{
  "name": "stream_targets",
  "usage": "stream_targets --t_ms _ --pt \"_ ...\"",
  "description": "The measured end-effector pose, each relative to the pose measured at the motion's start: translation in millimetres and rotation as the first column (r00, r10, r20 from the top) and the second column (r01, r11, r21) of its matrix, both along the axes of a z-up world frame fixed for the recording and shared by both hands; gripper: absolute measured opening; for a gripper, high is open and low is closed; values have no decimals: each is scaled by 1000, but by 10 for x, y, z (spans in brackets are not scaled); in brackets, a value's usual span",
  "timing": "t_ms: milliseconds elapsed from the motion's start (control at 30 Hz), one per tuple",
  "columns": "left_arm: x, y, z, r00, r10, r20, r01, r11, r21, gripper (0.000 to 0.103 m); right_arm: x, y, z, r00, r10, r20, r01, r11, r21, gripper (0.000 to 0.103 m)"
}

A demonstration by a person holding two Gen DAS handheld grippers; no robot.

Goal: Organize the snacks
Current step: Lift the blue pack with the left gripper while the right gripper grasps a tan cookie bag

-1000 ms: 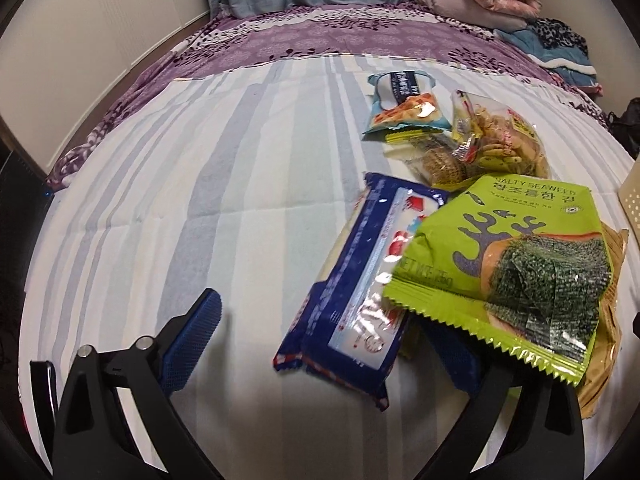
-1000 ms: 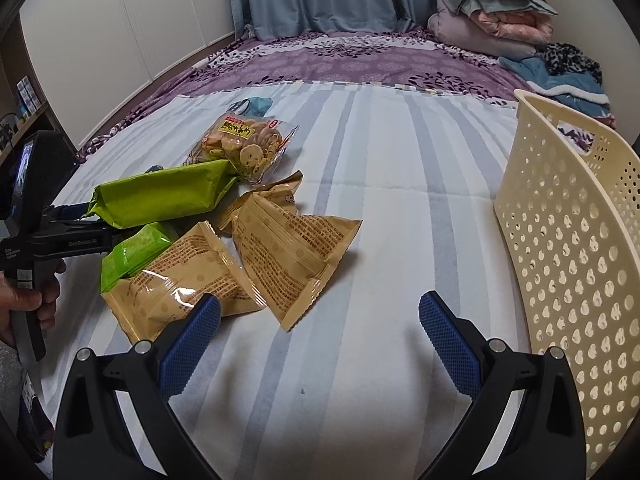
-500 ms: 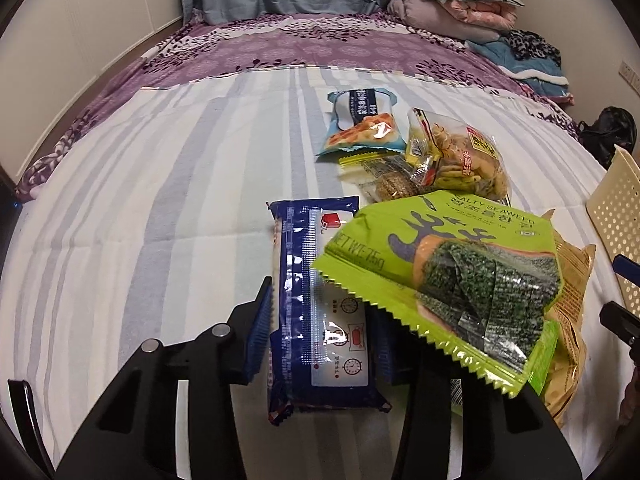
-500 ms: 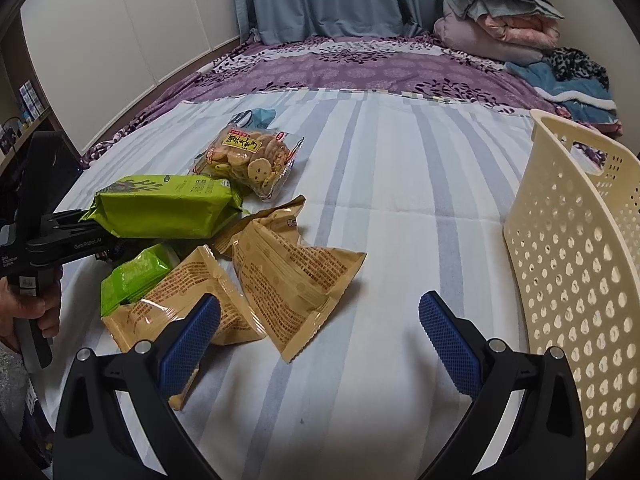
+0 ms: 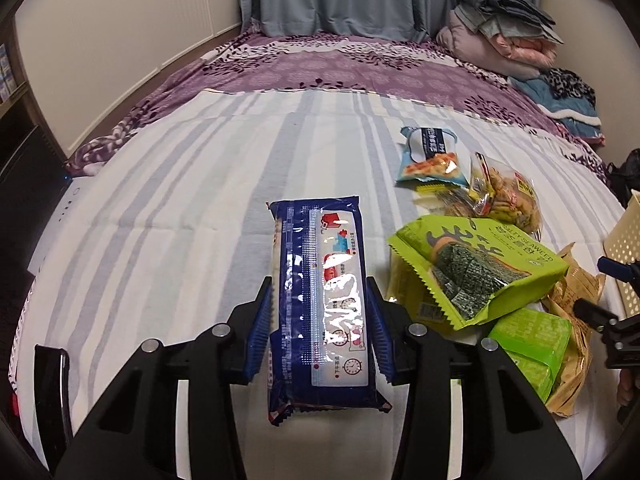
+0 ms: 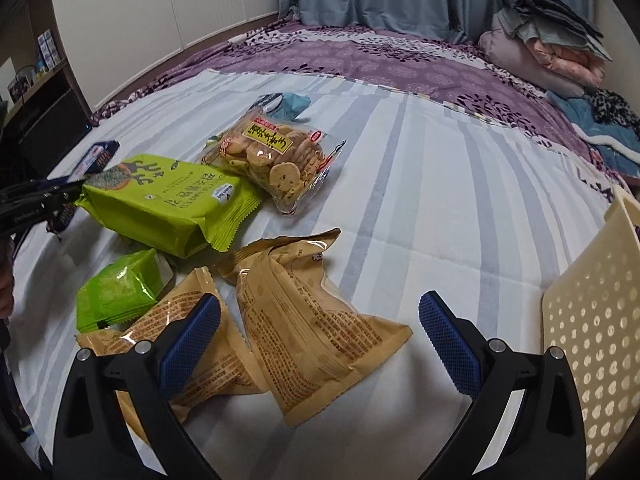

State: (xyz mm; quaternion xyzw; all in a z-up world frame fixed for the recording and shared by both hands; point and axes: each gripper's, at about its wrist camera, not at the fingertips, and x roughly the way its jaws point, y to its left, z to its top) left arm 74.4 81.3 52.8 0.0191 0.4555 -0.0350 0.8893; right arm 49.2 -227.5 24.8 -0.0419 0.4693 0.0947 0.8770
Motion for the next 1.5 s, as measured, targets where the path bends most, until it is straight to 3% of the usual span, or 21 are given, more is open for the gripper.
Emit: stream_targets --t_ms 167,333,600,967,1100,1167,1500 --pt "-59 58 89 1000 9 19 -9 1000 -4 45 109 44 -105 998 32 -48 -32 999 4 97" --pt "-85 18 135 1000 -1 28 1 1000 -10 45 213 43 -189 992 52 -112 -48 998 34 89" --pt "-108 -36 167 999 -13 30 14 1000 -21 45 227 -32 -166 994 26 -108 -29 999 -26 83" --pt "-148 -146 241 999 -32 33 33 999 -32 45 224 -44 -227 997 -9 -80 4 998 -56 87" --pt "-177 -168 293 998 -34 44 36 999 -33 45 184 -77 -194 997 -35 -63 33 999 -37 74" --pt "-198 -188 325 998 -39 51 41 999 -34 45 149 -88 -163 998 -34 -56 33 999 -11 57" --pt "-309 -362 518 992 -81 92 84 996 -29 45 -116 -182 217 997 -66 35 62 993 96 54"
